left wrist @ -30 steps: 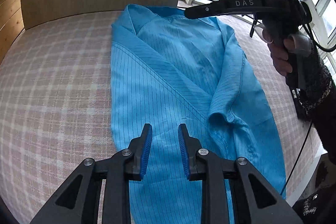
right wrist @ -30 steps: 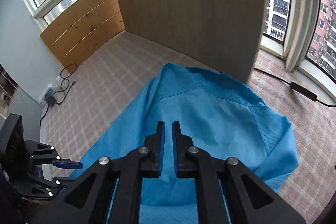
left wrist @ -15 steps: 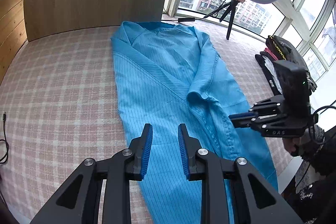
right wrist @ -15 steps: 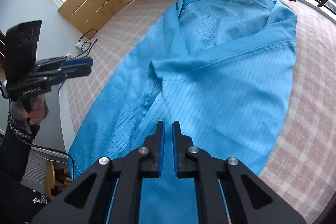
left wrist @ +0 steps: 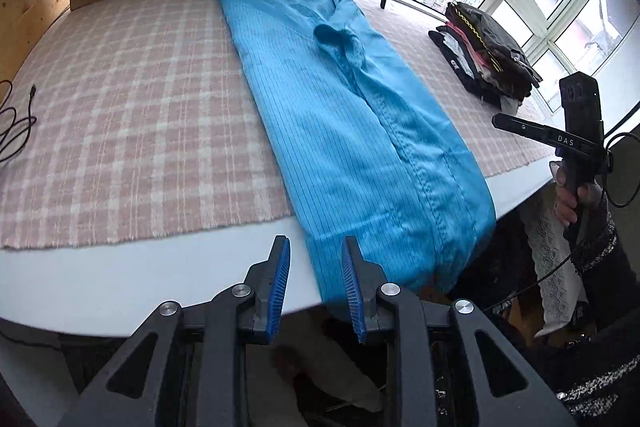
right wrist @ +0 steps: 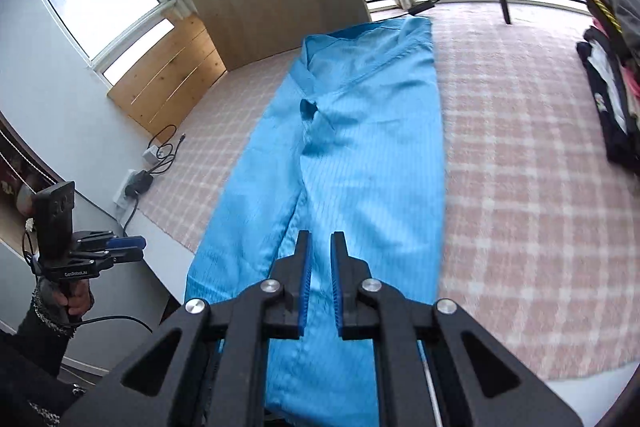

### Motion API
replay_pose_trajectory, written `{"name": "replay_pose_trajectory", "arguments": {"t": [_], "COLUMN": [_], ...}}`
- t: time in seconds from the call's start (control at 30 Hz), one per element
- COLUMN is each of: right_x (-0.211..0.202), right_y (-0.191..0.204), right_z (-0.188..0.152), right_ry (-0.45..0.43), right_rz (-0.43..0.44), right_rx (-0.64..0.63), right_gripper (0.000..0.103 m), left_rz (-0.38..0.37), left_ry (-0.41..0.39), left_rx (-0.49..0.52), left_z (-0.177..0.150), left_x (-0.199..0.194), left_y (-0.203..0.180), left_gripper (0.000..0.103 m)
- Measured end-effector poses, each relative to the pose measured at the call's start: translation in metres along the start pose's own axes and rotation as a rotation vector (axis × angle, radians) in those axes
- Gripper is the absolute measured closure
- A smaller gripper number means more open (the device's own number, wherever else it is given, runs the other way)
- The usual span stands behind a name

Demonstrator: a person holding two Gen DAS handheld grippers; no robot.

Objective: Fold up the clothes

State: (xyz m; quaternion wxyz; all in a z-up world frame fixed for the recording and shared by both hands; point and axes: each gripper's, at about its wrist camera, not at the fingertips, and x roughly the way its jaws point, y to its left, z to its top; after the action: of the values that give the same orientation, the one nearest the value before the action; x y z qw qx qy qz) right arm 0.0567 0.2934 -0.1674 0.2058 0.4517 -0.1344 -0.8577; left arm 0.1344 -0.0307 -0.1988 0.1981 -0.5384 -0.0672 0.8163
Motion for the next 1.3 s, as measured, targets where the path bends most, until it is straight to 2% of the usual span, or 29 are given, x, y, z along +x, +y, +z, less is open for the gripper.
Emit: {"name": "replay_pose_trajectory", "arguments": {"t": [0.03,0.07,0.1,0.17,0.27,0.33,0.4,0.47,0.57,0.67,0.7,0.77,0.8,0.93,0.97,1.0,1.07,1.1,1.17,1.23,1.3], "right_x": [-0.012,-0.023,-0.028,-0.027,-0.013,-0.007,-0.013,-0.016,-0.016,0.006,0.017,0.047,0.064,0.129,0.141,0.148,0.158,0.16,0.15,0.145,0.155], "right_y": [-0.003,-0.006,-0.01,-0.018,-0.031,-0.033,-0.027,-0.019,-0.004,0.012,0.017,0.022,0.024,0.018,0.015,0.013,0.003,-0.001,0.0,0.012,0.026], "right_z": [-0.023,-0.045,-0.068,-0.105,-0.139,-0.149,-0.146,-0.126,-0.09,-0.042,-0.027,-0.005,0.004,0.031,0.04,0.051,0.073,0.083,0.093,0.095,0.094], "right_ry": [0.0,0.0,0.007,0.043,0.114,0.145,0.105,0.069,0.019,0.014,0.024,0.078,0.106,0.208,0.208,0.172,0.166,0.166,0.134,0.134,0.161], "right_rz": [-0.027,-0.053,-0.072,-0.093,-0.162,-0.192,-0.162,-0.139,-0.105,-0.077,-0.064,-0.019,-0.028,-0.077,-0.104,-0.125,-0.151,-0.146,-0.077,-0.004,0.011], "right_rx": [0.025,0.052,0.089,0.152,0.179,0.181,0.14,0.094,0.017,-0.087,-0.115,-0.15,-0.169,-0.227,-0.242,-0.256,-0.212,-0.184,-0.169,-0.209,-0.261], "right_gripper": [0.077,0.062,0.057,0.057,0.057,0.057,0.065,0.076,0.082,0.082,0.082,0.083,0.083,0.084,0.091,0.094,0.097,0.096,0.096,0.096,0.096], "left_rz": [-0.01,-0.02,-0.034,-0.047,-0.027,-0.072,-0.112,-0.157,-0.195,-0.221,-0.203,-0.155,-0.148,-0.139,-0.144,-0.149,-0.155,-0.155,-0.149,-0.148,-0.156], "left_ry": [0.027,0.054,0.08,0.121,0.167,0.126,0.061,0.008,-0.039,-0.044,-0.031,0.01,0.038,0.055,0.057,0.057,0.055,0.055,0.059,0.059,0.056], "left_rx": [-0.002,-0.003,-0.004,0.0,0.003,0.034,0.08,0.115,0.173,0.215,0.228,0.234,0.229,0.203,0.197,0.19,0.18,0.179,0.181,0.183,0.174], "left_z": [-0.016,-0.03,-0.042,-0.061,-0.07,-0.06,-0.043,-0.024,0.0,0.016,0.019,0.019,0.017,0.008,0.007,0.007,0.007,0.007,0.008,0.008,0.008], "left_x": [0.003,0.008,0.015,0.031,0.05,0.049,0.046,0.049,0.064,0.083,0.091,0.108,0.116,0.121,0.12,0.12,0.119,0.12,0.12,0.12,0.12], "left_y": [-0.001,-0.001,-0.003,-0.006,-0.017,-0.037,-0.064,-0.091,-0.127,-0.152,-0.156,-0.158,-0.156,-0.147,-0.146,-0.144,-0.143,-0.143,-0.144,-0.145,-0.144], "left_gripper": [0.077,0.076,0.075,0.073,0.073,0.073,0.073,0.073,0.073,0.073,0.073,0.073,0.073,0.076,0.076,0.076,0.076,0.076,0.076,0.076,0.076]}}
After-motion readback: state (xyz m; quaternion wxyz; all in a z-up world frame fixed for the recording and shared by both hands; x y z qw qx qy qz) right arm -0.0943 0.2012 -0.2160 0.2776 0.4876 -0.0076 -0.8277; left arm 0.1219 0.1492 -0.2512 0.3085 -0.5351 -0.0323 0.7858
